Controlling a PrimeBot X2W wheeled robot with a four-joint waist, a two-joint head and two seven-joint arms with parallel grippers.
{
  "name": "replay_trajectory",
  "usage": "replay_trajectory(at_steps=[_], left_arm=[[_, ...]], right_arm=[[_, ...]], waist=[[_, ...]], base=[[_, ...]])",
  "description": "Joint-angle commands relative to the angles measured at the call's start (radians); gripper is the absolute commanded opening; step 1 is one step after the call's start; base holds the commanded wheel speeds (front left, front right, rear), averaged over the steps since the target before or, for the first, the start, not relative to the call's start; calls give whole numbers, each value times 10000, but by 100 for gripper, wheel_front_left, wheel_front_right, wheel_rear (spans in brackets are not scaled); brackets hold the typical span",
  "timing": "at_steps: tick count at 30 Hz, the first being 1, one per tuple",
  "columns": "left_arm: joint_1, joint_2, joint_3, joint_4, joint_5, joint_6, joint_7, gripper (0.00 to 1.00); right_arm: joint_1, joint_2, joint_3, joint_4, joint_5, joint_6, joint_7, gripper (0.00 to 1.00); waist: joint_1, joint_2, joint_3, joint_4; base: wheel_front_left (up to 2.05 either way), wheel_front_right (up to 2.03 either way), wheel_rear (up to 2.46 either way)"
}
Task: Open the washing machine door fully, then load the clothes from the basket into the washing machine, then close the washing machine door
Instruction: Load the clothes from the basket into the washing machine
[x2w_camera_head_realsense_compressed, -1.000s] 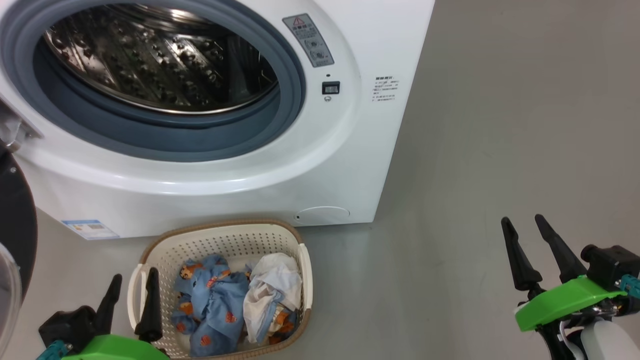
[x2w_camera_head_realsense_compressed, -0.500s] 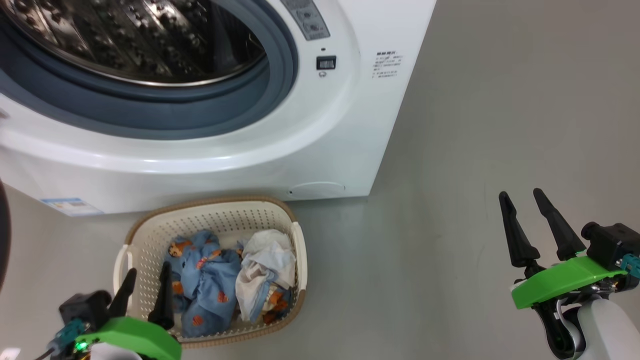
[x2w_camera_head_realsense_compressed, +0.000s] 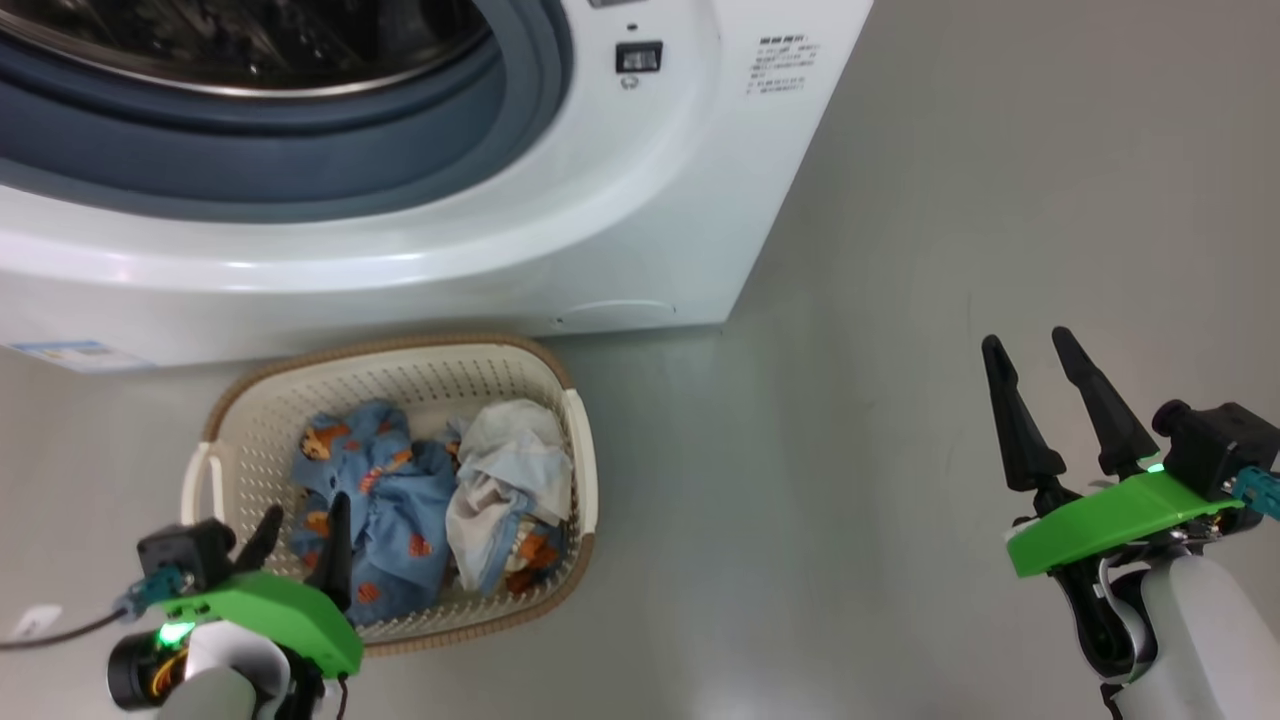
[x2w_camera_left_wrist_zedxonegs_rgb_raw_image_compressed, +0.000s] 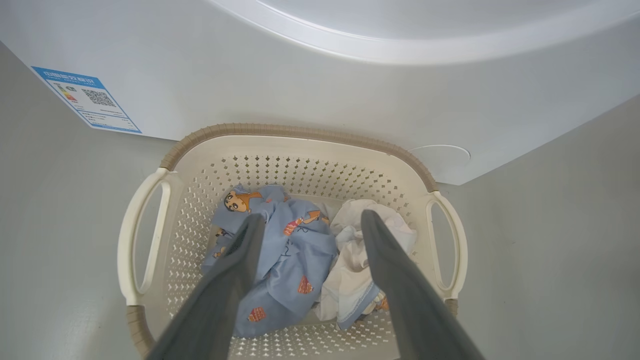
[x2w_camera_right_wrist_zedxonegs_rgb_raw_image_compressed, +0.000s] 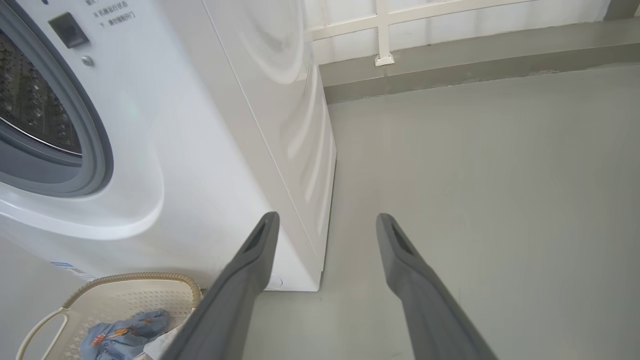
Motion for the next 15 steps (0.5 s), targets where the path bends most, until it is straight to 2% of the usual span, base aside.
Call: replay_trajectory(at_steps=[1, 15], left_arm=[[-247, 360, 180, 21, -138, -25, -65, 100], [-1943, 651, -1470, 1692, -1520, -25, -65, 100]], right_arm=[[-86, -2, 233, -247, -110, 27, -120, 100], [-804, 57, 335, -383, -197, 27, -120, 100]], waist=[[-1, 0, 332, -95], [-1, 0, 1695, -77]], base=[[0, 0, 0], [0, 0, 0]])
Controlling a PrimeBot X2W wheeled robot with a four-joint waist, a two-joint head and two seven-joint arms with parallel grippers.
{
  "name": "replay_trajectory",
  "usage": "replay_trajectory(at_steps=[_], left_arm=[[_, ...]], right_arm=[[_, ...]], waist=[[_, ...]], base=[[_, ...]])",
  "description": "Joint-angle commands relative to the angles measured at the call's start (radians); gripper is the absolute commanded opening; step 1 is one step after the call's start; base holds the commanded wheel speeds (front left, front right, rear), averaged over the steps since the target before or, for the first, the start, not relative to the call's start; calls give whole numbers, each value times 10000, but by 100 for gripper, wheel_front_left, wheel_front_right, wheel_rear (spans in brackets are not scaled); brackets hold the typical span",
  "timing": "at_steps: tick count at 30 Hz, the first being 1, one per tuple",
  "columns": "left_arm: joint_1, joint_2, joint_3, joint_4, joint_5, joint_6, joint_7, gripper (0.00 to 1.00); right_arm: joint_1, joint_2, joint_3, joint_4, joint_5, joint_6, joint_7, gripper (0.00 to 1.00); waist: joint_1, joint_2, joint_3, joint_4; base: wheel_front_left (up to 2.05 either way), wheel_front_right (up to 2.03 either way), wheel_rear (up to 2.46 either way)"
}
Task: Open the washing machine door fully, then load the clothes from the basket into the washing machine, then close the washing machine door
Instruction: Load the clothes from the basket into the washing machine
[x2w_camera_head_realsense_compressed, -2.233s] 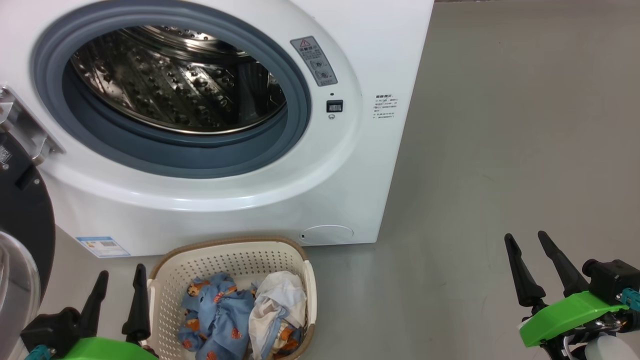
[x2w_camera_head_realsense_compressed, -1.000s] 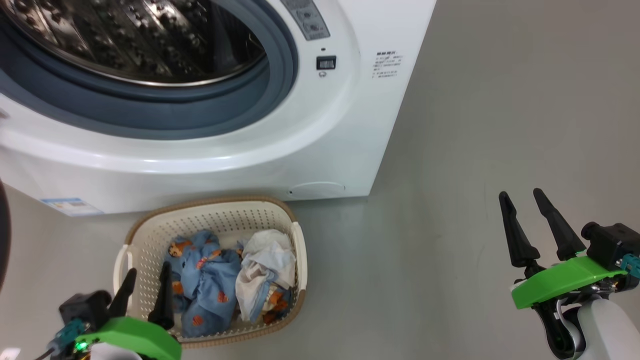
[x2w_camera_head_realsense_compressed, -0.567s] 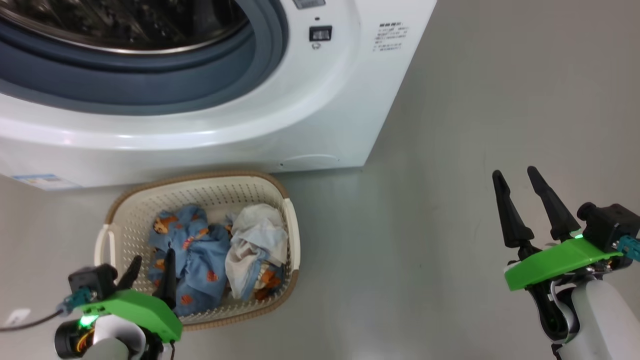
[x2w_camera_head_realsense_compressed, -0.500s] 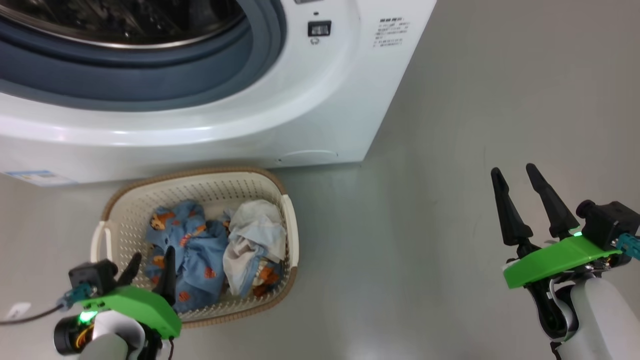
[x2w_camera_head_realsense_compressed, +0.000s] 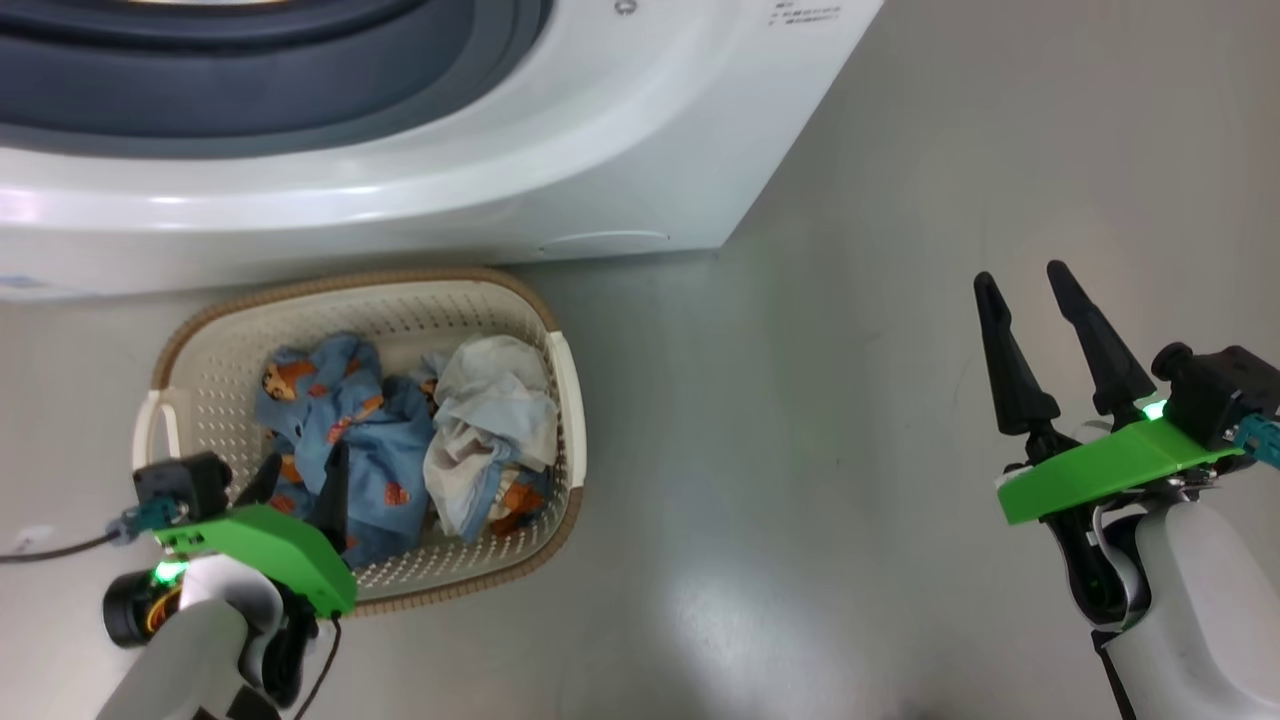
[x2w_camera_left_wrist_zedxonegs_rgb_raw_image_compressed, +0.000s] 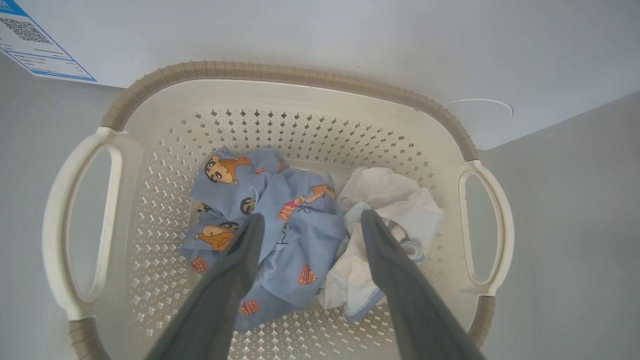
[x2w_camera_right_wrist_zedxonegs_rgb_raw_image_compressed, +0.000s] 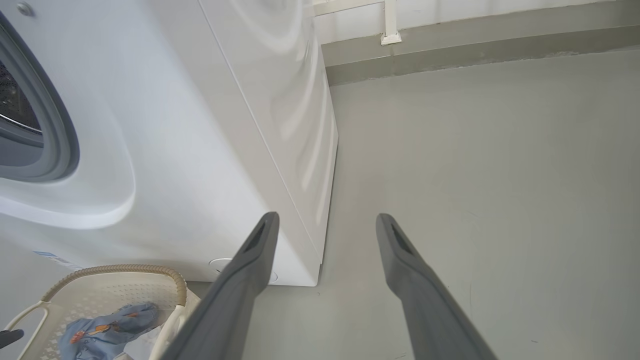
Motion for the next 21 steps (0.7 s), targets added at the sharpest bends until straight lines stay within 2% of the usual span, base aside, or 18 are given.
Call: replay_trajectory(at_steps=[1, 21], left_arm=[[-254, 431, 21, 95, -287, -25, -65, 100], [-2070, 992, -1847, 1169, -1709, -25, -65, 100]], right_arm=[[-22, -23, 221, -246, -87, 27, -118, 100], [-428, 35, 191, -283, -118, 27, -118, 100]], waist=[[-1, 0, 410, 27], [-1, 0, 2065, -25]], base=[[0, 0, 0], [0, 0, 0]])
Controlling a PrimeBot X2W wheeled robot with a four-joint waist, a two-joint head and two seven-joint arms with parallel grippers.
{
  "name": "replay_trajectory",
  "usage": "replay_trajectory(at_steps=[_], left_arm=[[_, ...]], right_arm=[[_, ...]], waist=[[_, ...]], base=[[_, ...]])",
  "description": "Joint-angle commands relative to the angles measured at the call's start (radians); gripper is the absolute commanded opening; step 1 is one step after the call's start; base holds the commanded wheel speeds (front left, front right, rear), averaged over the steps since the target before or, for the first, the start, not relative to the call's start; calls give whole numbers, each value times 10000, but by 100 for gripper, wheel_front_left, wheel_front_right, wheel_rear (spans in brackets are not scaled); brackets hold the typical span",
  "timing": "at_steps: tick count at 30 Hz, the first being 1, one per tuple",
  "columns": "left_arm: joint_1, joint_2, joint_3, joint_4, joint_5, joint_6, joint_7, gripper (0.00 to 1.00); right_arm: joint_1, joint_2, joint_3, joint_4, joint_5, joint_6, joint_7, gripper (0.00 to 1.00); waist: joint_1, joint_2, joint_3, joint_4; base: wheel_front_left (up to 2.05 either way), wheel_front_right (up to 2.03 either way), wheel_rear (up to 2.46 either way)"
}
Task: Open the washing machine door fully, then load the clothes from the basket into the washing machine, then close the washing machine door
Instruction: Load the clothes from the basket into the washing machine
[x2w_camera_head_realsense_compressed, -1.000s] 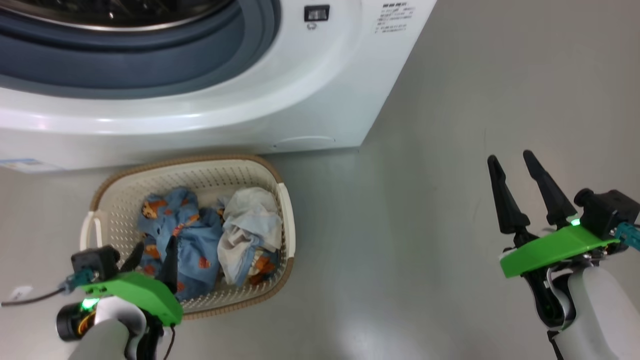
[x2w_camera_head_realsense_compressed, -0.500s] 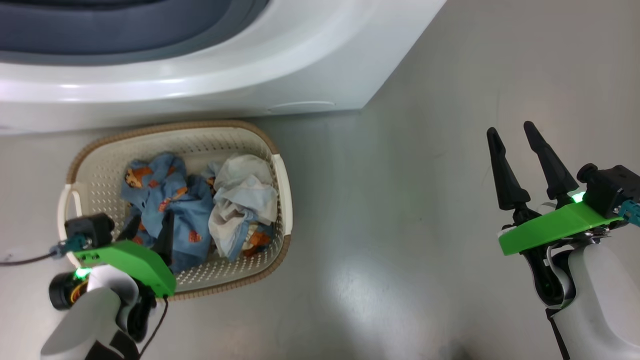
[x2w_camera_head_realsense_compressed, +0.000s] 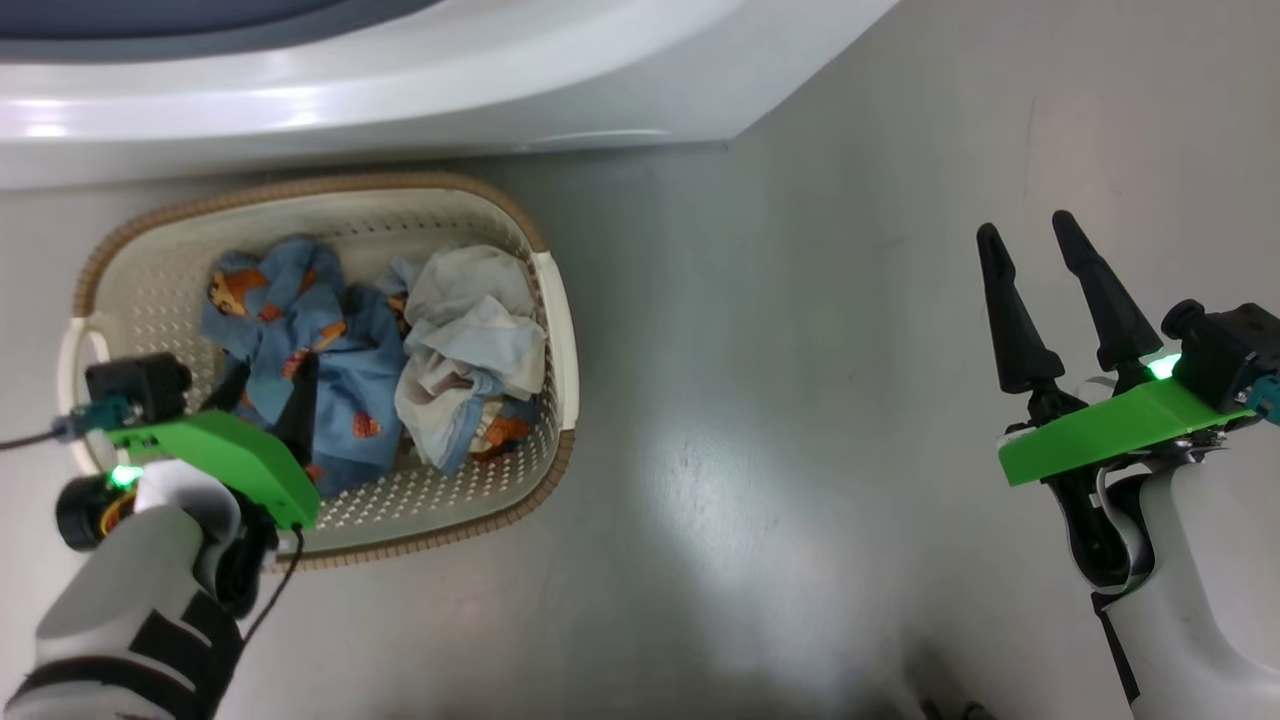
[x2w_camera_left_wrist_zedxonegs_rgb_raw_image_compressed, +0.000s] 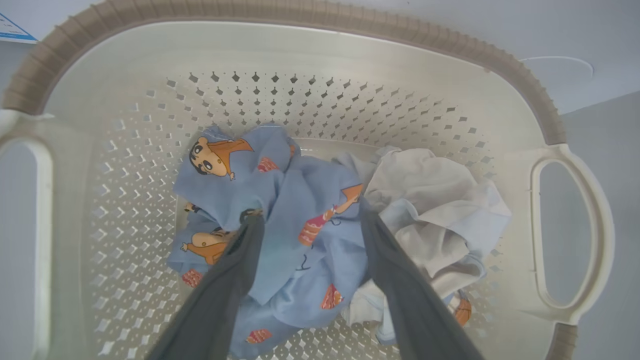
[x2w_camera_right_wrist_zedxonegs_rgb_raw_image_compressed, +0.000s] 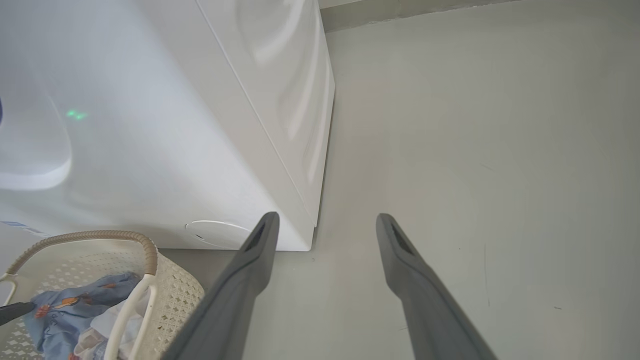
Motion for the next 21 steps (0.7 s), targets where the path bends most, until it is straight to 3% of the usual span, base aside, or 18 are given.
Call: replay_trajectory(at_steps=[1, 21], left_arm=[[-67, 467, 76, 72, -120, -25, -64, 100], [-1059, 681, -1452, 708, -1503, -25, 584, 100]], right_arm=[[172, 36, 193, -226, -76, 27, -118, 100], [19, 121, 382, -528, -102, 27, -118, 100]], waist=[[-1, 0, 253, -50], [-1, 0, 1018, -265]], base=[[0, 0, 0], [0, 0, 0]])
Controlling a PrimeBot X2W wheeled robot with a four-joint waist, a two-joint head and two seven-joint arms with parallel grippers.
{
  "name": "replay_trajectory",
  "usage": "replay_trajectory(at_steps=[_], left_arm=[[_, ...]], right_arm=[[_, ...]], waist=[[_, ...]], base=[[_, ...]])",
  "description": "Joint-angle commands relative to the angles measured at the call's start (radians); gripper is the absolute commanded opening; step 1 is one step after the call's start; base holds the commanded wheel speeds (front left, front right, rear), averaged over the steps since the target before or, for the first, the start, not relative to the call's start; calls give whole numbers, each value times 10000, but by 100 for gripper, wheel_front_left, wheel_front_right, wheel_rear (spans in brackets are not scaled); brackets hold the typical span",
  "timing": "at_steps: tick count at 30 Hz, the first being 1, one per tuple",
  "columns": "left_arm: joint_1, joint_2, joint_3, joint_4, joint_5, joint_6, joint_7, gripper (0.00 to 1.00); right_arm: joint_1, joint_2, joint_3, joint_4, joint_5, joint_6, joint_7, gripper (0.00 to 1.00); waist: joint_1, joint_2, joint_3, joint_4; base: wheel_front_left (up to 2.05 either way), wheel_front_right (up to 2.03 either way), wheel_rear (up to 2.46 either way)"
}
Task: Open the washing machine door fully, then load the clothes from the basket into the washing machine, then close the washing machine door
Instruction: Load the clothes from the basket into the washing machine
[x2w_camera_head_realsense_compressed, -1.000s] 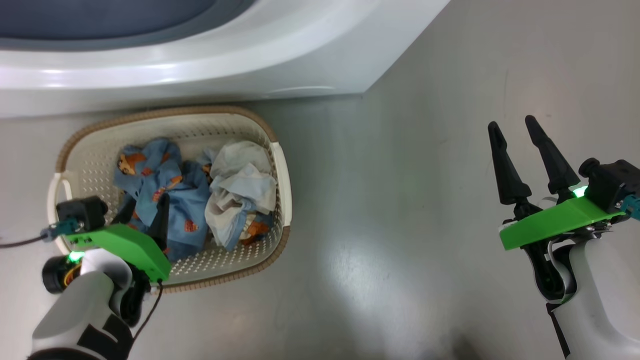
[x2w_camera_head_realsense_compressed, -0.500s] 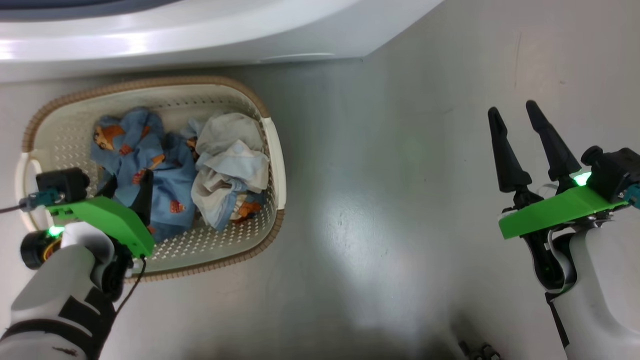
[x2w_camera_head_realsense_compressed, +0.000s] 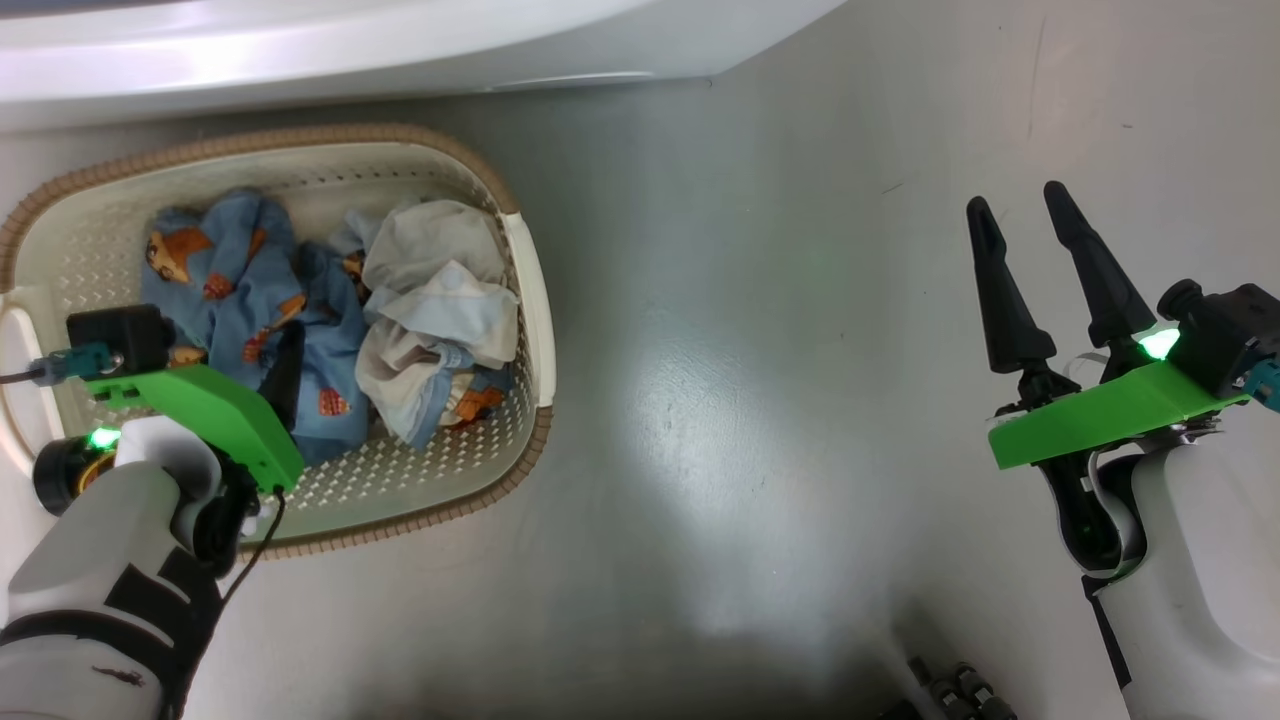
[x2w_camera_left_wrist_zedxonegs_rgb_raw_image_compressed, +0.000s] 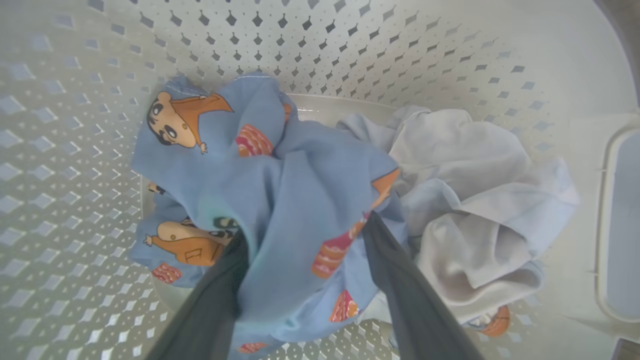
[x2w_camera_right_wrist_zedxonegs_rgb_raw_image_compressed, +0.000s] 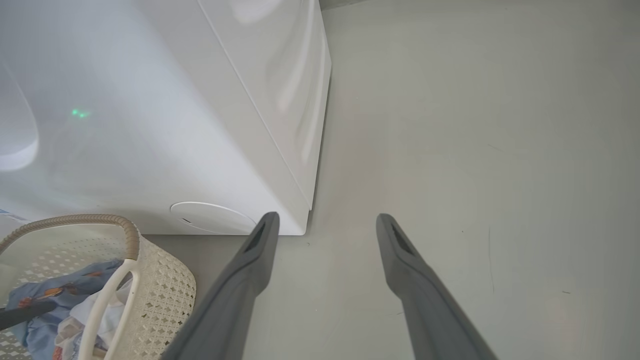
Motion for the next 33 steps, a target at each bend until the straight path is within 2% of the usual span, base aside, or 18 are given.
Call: replay_trajectory(at_steps=[1, 2, 3, 12, 20, 25, 33], left_arm=[[84, 460, 46, 1, -197, -25, 48, 56], [81, 463, 0, -38, -278, -25, 28, 34], [89, 454, -35, -91, -392, -25, 33, 0], [290, 450, -373, -297, -1053, -25, -222, 0], [792, 463, -385, -547, -1397, -25, -592, 0], [1178, 617, 640, -1088, -804, -25, -608, 0], [2654, 479, 2710, -2317, 1190, -25, -611, 0]], right_arm=[[291, 35, 235, -242, -91, 27, -57, 100], [310, 26, 239, -252, -94, 27, -57, 100], [323, 14, 239, -254, -95, 27, -57, 100], [435, -49, 220, -199, -122, 27, -57, 100], [578, -84, 247, 18, -32, 27, -57, 100], [762, -80, 267, 197, 38, 27, -57, 100], [1230, -171, 274, 451, 145, 27, -57, 100]], waist=[[-1, 0, -24, 1], [-1, 0, -31, 5], [-1, 0, -49, 12], [-1, 0, -546, 175], [-1, 0, -1591, 440], [-1, 0, -2451, 579], [-1, 0, -3886, 669]], base=[[0, 0, 0], [0, 0, 0], [0, 0, 0], [0, 0, 0], [0, 0, 0], [0, 0, 0], [0, 0, 0]])
